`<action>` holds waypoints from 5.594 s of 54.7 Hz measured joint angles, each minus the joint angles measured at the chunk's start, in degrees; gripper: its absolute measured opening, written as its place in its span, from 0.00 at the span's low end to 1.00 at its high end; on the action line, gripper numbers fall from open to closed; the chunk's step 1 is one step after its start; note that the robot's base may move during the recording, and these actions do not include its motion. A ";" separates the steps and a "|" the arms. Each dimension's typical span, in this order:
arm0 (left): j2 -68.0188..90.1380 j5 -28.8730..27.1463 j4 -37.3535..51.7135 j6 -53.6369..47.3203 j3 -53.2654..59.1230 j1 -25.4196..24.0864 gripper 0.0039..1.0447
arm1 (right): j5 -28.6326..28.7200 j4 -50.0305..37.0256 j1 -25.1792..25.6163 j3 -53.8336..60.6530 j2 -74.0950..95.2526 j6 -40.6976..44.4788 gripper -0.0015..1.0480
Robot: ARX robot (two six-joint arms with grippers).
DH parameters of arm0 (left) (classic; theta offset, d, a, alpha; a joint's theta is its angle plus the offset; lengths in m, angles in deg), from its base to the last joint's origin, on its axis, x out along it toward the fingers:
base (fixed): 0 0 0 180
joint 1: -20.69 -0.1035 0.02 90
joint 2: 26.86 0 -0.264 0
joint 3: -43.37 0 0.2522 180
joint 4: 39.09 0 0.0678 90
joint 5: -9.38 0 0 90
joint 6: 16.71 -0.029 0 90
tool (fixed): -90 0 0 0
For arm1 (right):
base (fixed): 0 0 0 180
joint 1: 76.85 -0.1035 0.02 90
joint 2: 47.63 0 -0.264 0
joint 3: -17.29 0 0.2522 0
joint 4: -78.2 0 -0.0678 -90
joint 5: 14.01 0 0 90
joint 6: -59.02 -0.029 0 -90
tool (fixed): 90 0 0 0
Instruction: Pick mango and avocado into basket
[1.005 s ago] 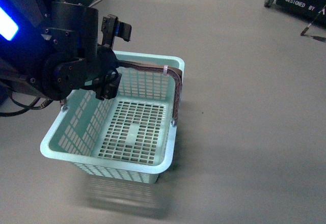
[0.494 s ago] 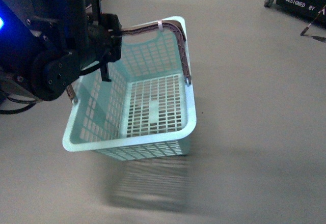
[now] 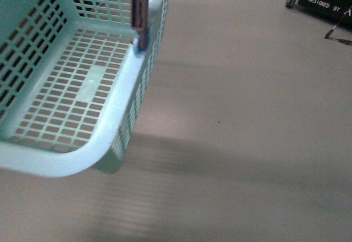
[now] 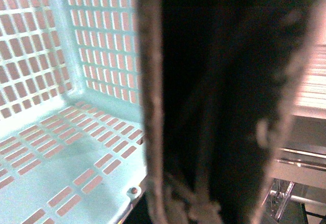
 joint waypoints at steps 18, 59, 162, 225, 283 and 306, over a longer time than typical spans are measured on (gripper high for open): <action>-18.38 -0.70 -16.15 1.03 -0.68 -2.12 0.06 | 0.00 0.00 0.00 0.00 0.00 0.00 0.93; -23.91 -1.22 -21.07 -0.09 -0.66 -2.56 0.06 | 0.00 0.00 0.00 0.00 0.00 0.02 0.93; -23.85 -1.22 -21.11 -0.11 -0.50 -2.56 0.06 | -0.02 0.07 0.00 0.00 0.00 0.00 0.93; -24.00 -1.22 -21.11 -0.07 -0.55 -2.56 0.06 | -0.11 0.11 -0.04 0.00 0.00 0.00 0.93; -23.98 -1.09 -21.22 -0.09 -0.46 -2.56 0.06 | 0.07 0.15 -0.11 0.00 0.00 0.02 0.93; -23.93 -1.25 -21.22 -0.11 -0.46 -2.56 0.06 | 0.02 0.15 -0.11 0.00 0.00 0.00 0.93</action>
